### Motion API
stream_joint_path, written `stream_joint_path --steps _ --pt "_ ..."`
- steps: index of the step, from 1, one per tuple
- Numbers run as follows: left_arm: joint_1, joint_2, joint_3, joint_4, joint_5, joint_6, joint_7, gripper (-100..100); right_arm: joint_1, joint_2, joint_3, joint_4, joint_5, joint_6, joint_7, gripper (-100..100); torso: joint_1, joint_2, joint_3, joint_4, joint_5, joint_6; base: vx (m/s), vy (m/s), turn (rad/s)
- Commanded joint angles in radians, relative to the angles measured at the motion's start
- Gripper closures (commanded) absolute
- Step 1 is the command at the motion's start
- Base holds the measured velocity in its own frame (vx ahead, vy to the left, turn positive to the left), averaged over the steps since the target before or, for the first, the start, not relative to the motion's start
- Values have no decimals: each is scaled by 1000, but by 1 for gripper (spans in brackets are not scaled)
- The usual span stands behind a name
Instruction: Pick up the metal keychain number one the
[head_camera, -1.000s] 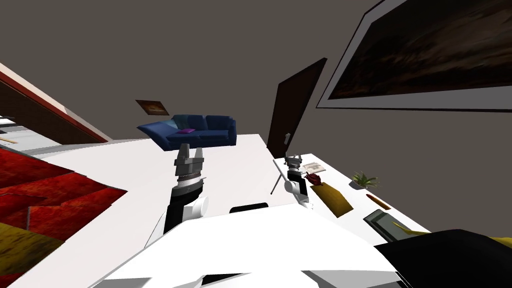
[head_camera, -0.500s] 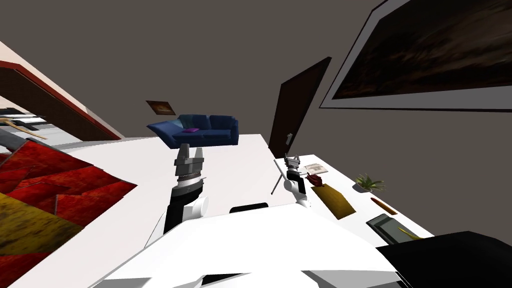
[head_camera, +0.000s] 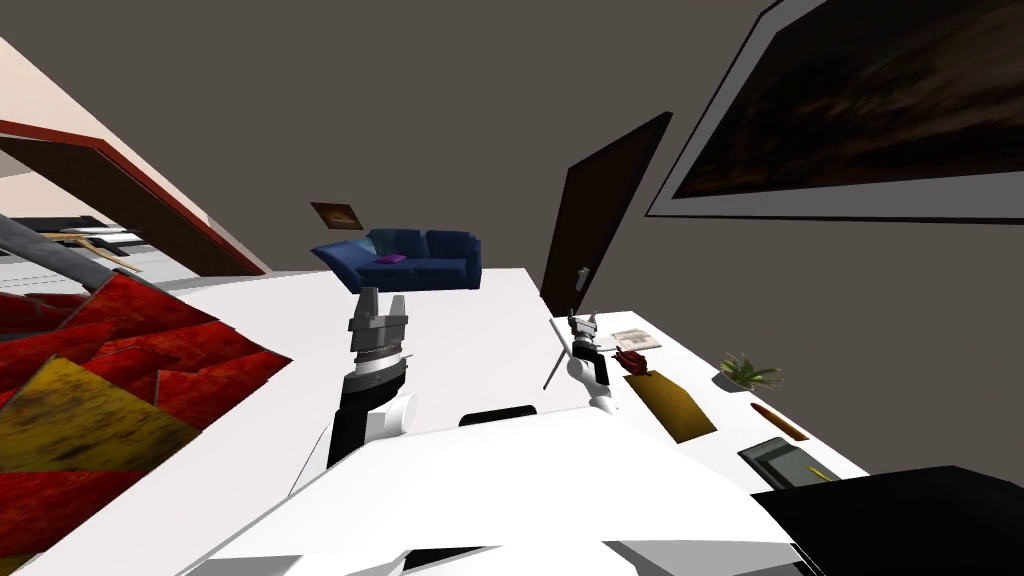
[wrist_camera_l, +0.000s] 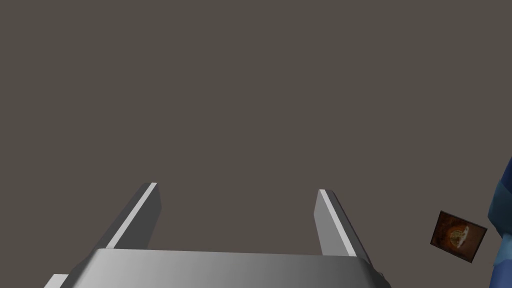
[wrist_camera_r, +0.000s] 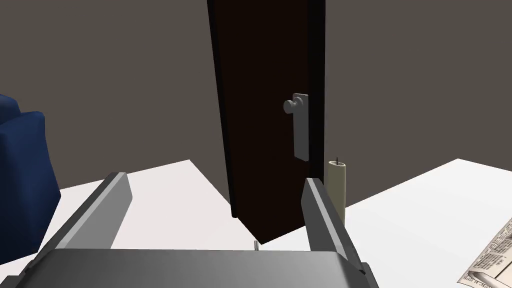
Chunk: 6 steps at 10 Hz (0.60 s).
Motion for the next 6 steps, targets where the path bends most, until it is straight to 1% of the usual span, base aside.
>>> stream_joint_path --steps 1,2,3,4,5,6 --pt "0 0 0 0 0 0 0 0 -4 -2 2 21 -12 -2 -30 -100 0 0 0 0 0 0 -26 -13 62" --pt "0 0 0 0 0 0 0 0 -19 -5 -1 57 -37 4 -70 -100 0 0 0 0 0 0 -27 -18 97" --pt "0 0 0 0 0 0 0 0 -32 -9 -3 80 -60 9 -95 -100 0 0 0 0 0 0 -45 -25 159" --pt "0 0 0 0 0 0 0 0 -32 -9 -3 90 -60 9 -109 -100 -1 1 0 0 0 0 -32 -22 40" --pt "0 0 0 0 0 0 0 0 -44 -13 -6 121 -83 13 -145 -100 -1 0 0 0 0 1 -26 -18 64" --pt "0 0 0 0 0 0 0 0 -54 -17 -8 150 -103 18 -169 -100 0 0 0 0 0 0 -27 -21 114"
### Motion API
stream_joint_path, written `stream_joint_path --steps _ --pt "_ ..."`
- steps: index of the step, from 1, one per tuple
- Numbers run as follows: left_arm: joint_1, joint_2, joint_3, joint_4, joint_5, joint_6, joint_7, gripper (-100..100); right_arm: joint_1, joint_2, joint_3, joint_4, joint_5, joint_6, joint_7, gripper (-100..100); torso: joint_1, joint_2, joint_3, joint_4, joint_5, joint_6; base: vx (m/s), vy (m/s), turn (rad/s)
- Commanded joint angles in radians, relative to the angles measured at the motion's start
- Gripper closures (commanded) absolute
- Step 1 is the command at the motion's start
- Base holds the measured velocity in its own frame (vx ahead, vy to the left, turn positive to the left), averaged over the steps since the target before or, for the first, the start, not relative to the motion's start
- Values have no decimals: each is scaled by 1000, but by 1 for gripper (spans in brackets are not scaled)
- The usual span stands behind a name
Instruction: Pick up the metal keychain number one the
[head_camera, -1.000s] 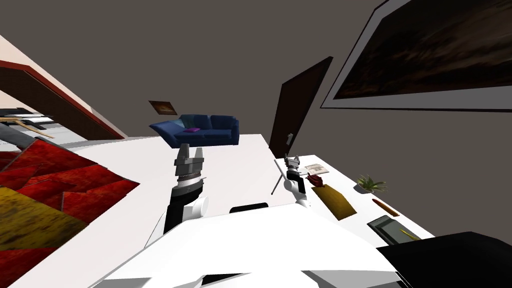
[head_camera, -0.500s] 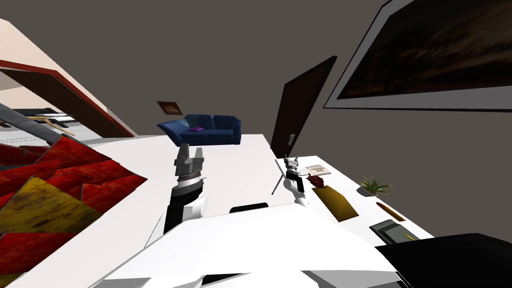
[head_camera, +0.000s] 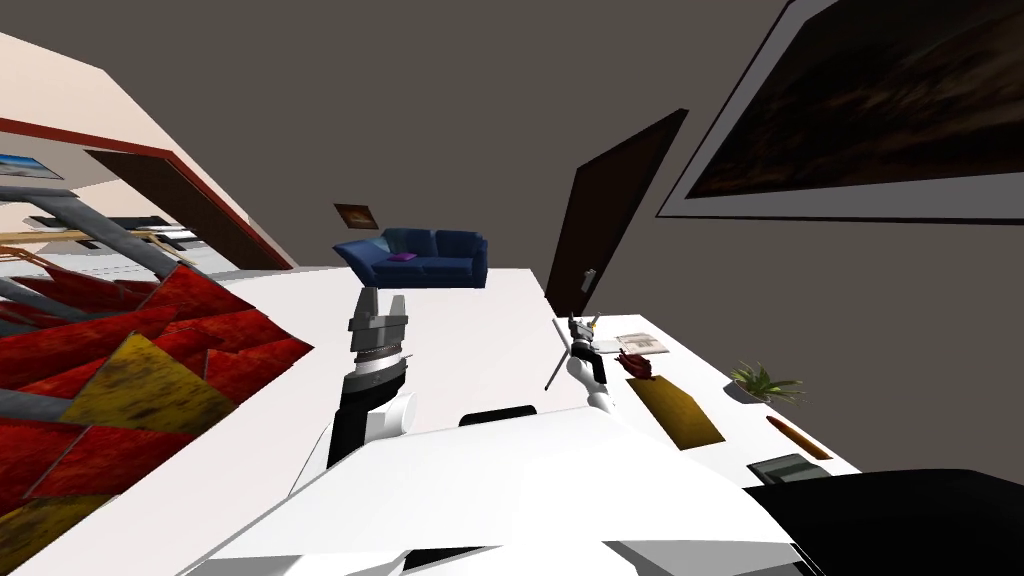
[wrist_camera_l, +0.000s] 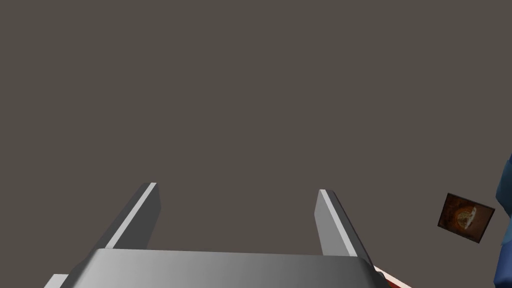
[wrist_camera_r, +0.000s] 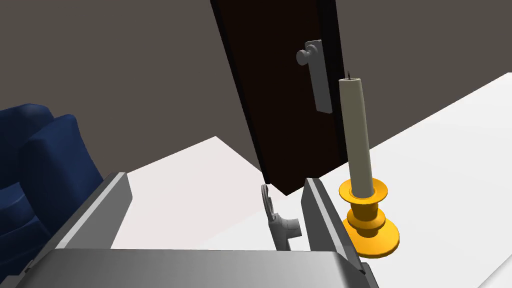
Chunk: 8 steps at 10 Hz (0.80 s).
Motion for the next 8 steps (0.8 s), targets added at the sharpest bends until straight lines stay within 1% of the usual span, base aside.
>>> stream_joint_path --steps 1,4,6,8 --pt "0 0 0 0 0 0 0 0 -1 -2 -2 10 -14 5 -29 -100 0 0 0 0 0 0 -21 -19 40" --pt "0 0 0 0 0 0 0 0 -23 -16 -7 79 -63 15 -110 -100 0 0 0 0 0 0 -25 -23 84" --pt "0 0 0 0 0 0 0 0 -30 -25 -8 112 -86 19 -145 -100 0 0 0 0 0 0 -21 -28 65" --pt "0 0 0 0 0 0 0 0 -27 -30 -7 141 -101 22 -169 -100 0 -1 -1 0 0 0 -1 -32 40"
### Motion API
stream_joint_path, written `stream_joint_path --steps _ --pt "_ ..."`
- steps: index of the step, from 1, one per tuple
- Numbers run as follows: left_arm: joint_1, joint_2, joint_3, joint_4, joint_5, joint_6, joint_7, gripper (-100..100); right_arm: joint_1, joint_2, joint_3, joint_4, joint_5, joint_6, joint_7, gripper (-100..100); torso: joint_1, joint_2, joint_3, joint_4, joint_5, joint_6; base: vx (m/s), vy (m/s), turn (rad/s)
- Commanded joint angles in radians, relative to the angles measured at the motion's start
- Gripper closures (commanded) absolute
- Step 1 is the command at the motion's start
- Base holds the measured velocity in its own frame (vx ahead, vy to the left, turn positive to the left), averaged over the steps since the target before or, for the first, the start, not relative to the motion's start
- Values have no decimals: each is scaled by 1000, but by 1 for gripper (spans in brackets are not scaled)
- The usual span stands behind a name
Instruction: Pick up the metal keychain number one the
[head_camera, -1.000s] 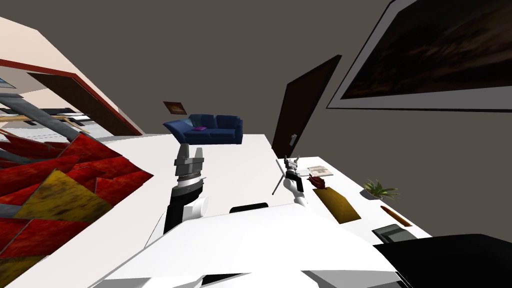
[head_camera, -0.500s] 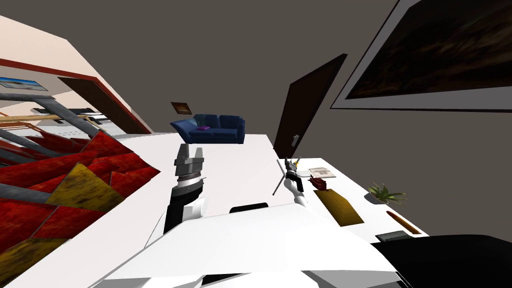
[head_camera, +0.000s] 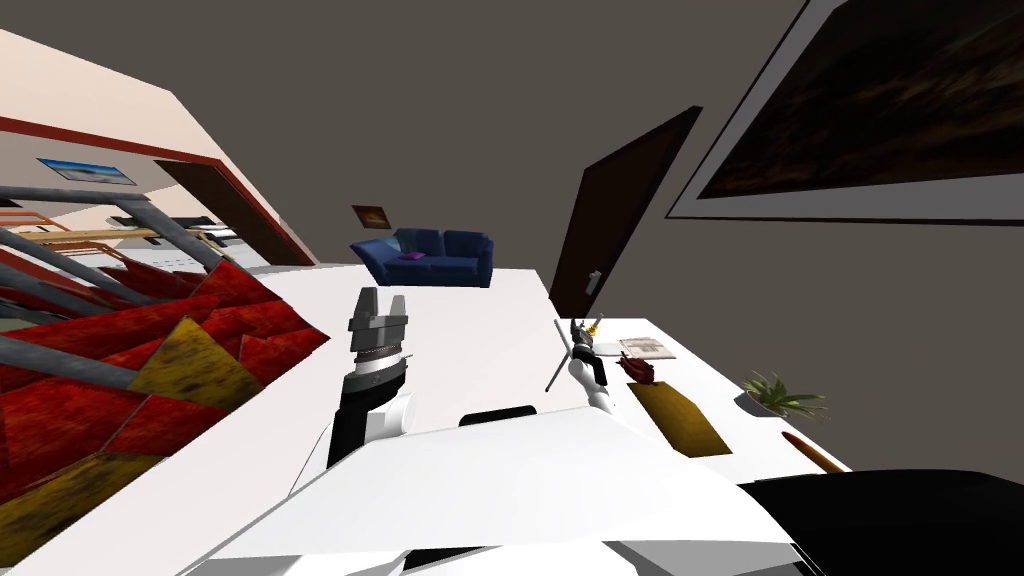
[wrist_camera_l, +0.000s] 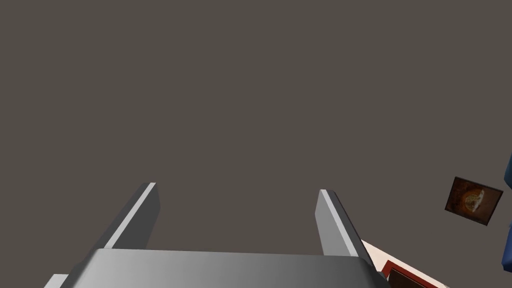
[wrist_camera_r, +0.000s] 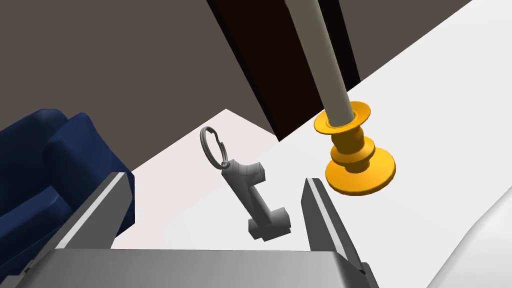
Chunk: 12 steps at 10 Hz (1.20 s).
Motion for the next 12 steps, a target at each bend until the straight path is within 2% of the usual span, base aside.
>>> stream_joint_path --steps 1,2,3,4,5,6,7,8,9,10,11,12 --pt "0 0 0 0 0 0 0 0 0 0 0 0 0 0 0 -100 0 0 0 0 0 0 3 -18 9" --pt "0 0 0 0 0 0 0 0 0 -1 1 4 -1 -2 -5 0 1 0 0 0 0 0 0 0 0" --pt "0 0 0 0 0 0 0 0 10 18 51 -15 -27 -33 43 -100 2 0 0 0 0 0 33 -83 -174" --pt "0 0 0 0 0 0 0 0 10 18 60 -15 -27 -33 43 -100 -2 -2 -1 0 0 0 39 -84 -65" --pt "0 0 0 0 0 0 0 0 19 38 94 -34 -53 -64 91 -100 -3 -2 -1 -1 -1 0 44 -104 -124" --pt "0 0 0 0 0 0 0 0 19 38 118 -34 -53 -64 91 -100 -4 -3 -2 -1 -1 0 49 -98 -76" --pt "0 0 0 0 0 0 0 0 29 57 143 -52 -80 -95 138 -100 -4 -3 -2 -1 -1 0 63 -115 -157" --pt "0 0 0 0 0 0 0 0 29 57 169 -52 -80 -95 138 -100 -5 -4 -2 -1 -1 0 57 -88 -65" --pt "0 0 0 0 0 0 0 0 38 76 205 -71 -106 -125 182 -100 -3 -4 -2 -1 -1 0 75 -94 -147" --pt "0 0 0 0 0 0 0 0 38 76 236 -71 -106 -125 186 -100 -4 -5 -3 -1 -1 0 52 -82 -68" --pt "0 0 0 0 0 0 0 0 48 95 262 -89 -132 -156 234 -100 -3 -3 -2 -1 -1 0 47 -100 -131" --pt "0 0 0 0 0 0 0 0 48 95 293 -89 -132 -156 234 -100 -4 -3 -2 -1 -1 0 35 -93 -72"
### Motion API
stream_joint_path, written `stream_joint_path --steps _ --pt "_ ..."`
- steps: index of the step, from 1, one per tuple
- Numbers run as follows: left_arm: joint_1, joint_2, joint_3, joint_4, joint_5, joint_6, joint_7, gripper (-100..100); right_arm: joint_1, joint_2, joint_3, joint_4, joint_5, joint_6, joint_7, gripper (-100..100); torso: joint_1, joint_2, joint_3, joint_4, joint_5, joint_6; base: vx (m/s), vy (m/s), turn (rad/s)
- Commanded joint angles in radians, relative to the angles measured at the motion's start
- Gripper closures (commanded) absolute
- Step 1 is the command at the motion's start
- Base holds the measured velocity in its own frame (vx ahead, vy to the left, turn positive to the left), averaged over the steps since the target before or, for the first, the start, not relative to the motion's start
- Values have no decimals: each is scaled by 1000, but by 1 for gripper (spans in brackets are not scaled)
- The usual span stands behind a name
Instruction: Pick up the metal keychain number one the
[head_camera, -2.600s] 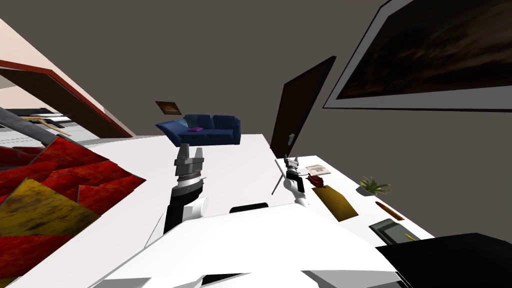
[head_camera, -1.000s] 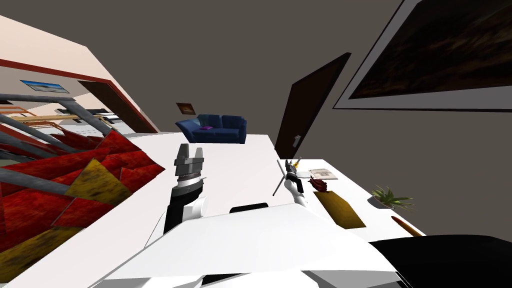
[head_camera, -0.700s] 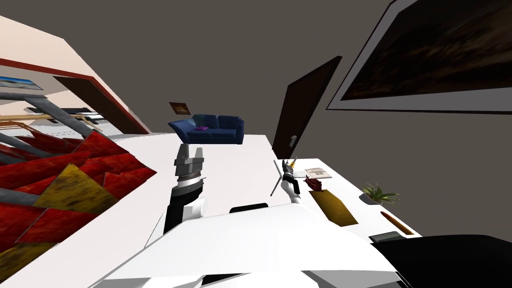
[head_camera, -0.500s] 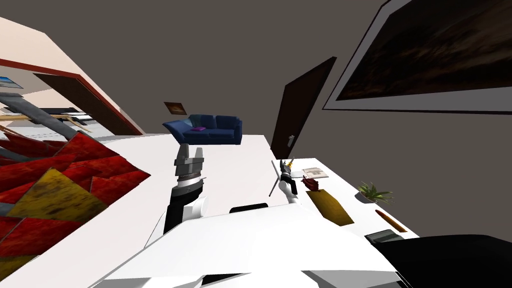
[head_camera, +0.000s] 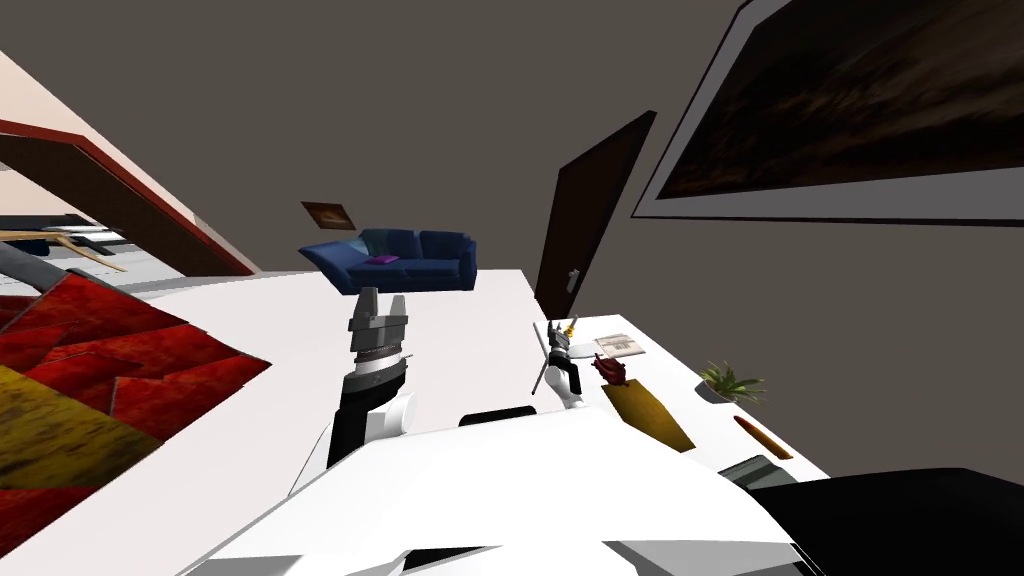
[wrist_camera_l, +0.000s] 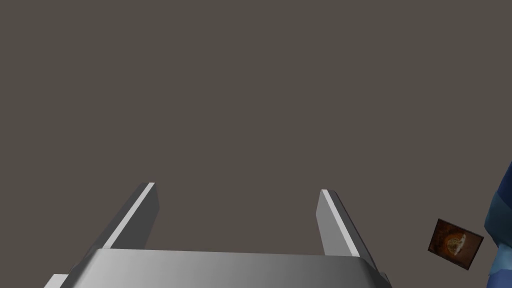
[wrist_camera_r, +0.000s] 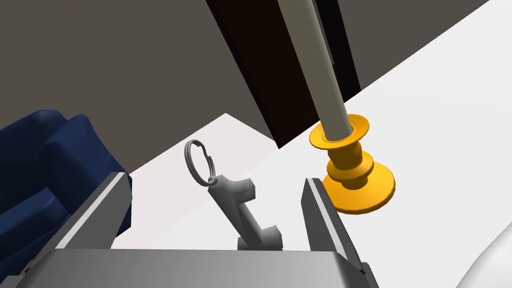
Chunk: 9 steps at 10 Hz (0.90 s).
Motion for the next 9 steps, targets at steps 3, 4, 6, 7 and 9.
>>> stream_joint_path --steps 3,4,6,7,9 --pt "0 0 0 0 0 0 0 0 12 37 107 -29 -57 -68 98 -100 0 -1 0 0 0 0 57 -96 -115" --pt "0 0 0 0 0 0 0 0 12 37 135 -29 -57 -68 98 -100 0 -1 -1 0 0 0 45 -68 -79" --pt "0 0 0 0 0 0 0 0 21 57 192 -47 -84 -99 145 -100 0 -1 0 0 0 0 55 -92 -104" --pt "0 0 0 0 0 0 0 0 31 76 221 -66 -110 -130 193 -100 0 -1 0 0 0 0 70 -112 -143" --pt "0 0 0 0 0 0 0 0 40 95 284 -84 -136 -161 233 -100 1 -1 -1 0 0 0 63 -58 -153"
